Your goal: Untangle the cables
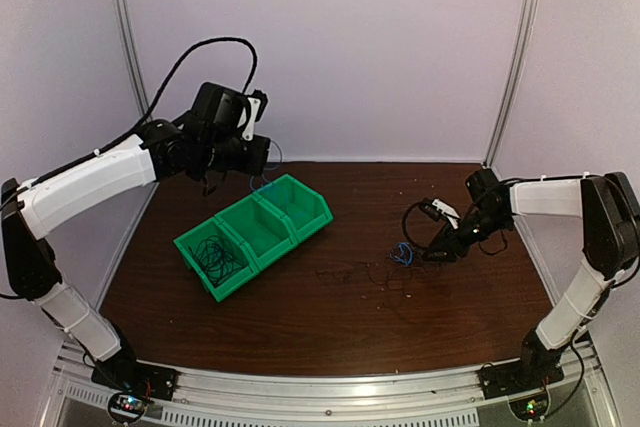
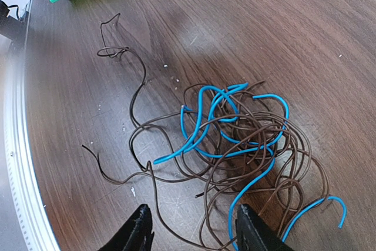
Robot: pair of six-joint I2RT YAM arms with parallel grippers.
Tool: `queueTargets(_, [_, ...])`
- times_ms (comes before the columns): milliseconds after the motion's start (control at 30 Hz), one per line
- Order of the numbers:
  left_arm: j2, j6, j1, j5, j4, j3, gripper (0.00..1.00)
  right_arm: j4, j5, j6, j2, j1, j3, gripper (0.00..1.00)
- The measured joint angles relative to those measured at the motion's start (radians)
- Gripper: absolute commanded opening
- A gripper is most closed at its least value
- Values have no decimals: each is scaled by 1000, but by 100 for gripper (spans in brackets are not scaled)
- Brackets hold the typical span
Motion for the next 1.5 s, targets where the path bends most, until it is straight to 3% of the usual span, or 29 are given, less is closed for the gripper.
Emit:
queueTargets(433, [-89,4,55,-48,-41,-38,0,-2,0,-1,0,0,0,50])
queueTargets(1500, [212,-63,124,114,77,-198,0,-8,0,-4,0,0,0,51])
